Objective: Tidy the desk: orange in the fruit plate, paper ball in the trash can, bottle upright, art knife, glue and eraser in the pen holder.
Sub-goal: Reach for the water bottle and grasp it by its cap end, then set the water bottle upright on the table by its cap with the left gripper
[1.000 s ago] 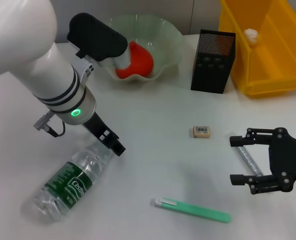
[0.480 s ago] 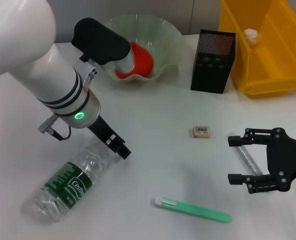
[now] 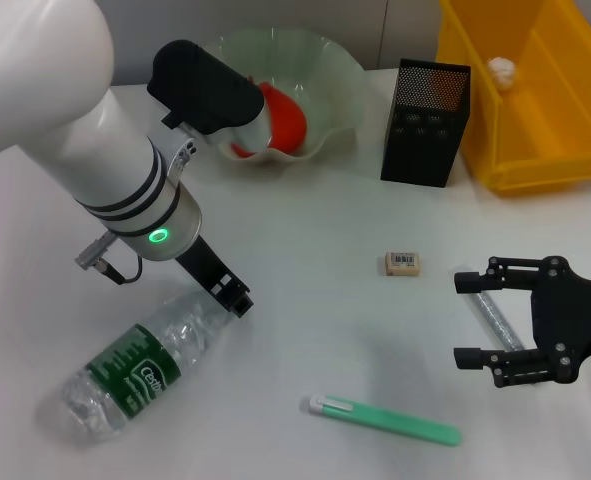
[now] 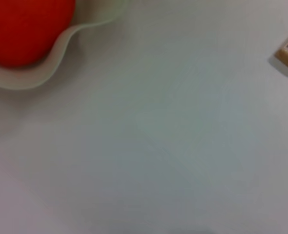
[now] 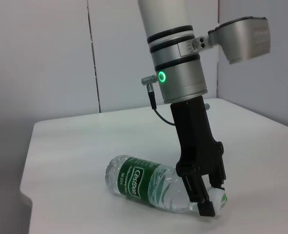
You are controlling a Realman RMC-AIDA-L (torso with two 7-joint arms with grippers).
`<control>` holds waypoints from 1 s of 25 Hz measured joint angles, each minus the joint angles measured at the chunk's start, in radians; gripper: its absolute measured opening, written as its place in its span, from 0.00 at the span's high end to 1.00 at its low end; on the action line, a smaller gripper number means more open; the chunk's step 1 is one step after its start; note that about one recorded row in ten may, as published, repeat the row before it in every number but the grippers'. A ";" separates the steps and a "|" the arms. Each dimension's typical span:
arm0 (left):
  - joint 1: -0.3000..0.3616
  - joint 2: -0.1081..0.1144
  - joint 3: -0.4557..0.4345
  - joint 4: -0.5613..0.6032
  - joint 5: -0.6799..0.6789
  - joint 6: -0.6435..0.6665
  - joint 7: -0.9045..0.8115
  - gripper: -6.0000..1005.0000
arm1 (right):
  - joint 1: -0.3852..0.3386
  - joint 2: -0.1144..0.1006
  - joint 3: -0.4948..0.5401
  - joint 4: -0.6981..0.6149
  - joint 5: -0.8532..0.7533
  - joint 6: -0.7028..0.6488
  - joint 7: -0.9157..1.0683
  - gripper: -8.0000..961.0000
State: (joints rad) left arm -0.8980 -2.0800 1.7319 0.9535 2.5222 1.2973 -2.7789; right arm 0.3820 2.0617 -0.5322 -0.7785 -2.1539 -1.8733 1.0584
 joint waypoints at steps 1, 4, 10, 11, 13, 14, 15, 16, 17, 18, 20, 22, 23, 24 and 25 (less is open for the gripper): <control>0.000 0.000 0.000 0.000 0.002 0.001 0.000 0.55 | 0.000 0.000 0.000 0.000 0.000 -0.001 0.000 0.17; 0.001 0.000 0.004 -0.001 0.006 0.003 0.000 0.56 | 0.000 0.000 0.000 0.000 0.001 -0.001 0.000 0.17; 0.015 0.000 0.002 0.043 0.004 0.011 0.001 0.57 | 0.000 0.000 0.000 -0.001 0.003 0.000 0.000 0.17; 0.021 0.001 0.000 0.063 0.003 0.015 0.001 0.57 | 0.000 0.000 0.000 -0.001 0.003 0.000 0.000 0.17; 0.056 0.006 -0.015 0.139 0.005 0.030 0.001 0.57 | 0.000 0.000 0.001 -0.001 0.005 0.001 0.000 0.17; 0.056 0.006 -0.015 0.139 0.005 0.030 0.001 0.57 | 0.000 0.000 0.001 -0.001 0.005 0.001 0.000 0.17; 0.073 0.008 -0.024 0.172 0.007 0.036 0.001 0.57 | 0.000 0.000 0.002 -0.001 0.005 0.001 0.001 0.17; 0.091 0.009 -0.035 0.206 0.008 0.039 0.003 0.57 | 0.000 0.000 0.003 -0.001 0.005 0.002 0.002 0.17; 0.108 0.010 -0.046 0.234 0.010 0.043 0.006 0.57 | 0.000 0.000 0.004 -0.001 0.005 0.002 0.004 0.17; 0.152 0.010 -0.078 0.293 0.011 0.053 0.021 0.57 | 0.002 0.000 0.005 -0.001 0.006 0.002 0.007 0.17; 0.170 0.010 -0.095 0.317 0.011 0.057 0.030 0.57 | 0.004 0.000 0.006 -0.001 0.006 0.002 0.008 0.17; 0.216 0.010 -0.127 0.369 0.008 0.063 0.049 0.57 | 0.009 0.000 0.008 -0.001 0.006 0.001 0.011 0.17; 0.260 0.010 -0.151 0.421 0.004 0.063 0.066 0.57 | 0.013 0.000 0.009 -0.001 0.007 -0.001 0.018 0.17; 0.260 0.010 -0.151 0.421 0.004 0.063 0.066 0.57 | 0.013 0.000 0.009 -0.001 0.007 -0.001 0.018 0.17; 0.290 0.010 -0.167 0.455 0.000 0.062 0.079 0.57 | 0.016 0.000 0.009 -0.002 0.007 -0.002 0.023 0.17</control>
State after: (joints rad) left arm -0.6077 -2.0700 1.5648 1.4081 2.5221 1.3595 -2.6997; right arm 0.3978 2.0616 -0.5233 -0.7802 -2.1474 -1.8754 1.0811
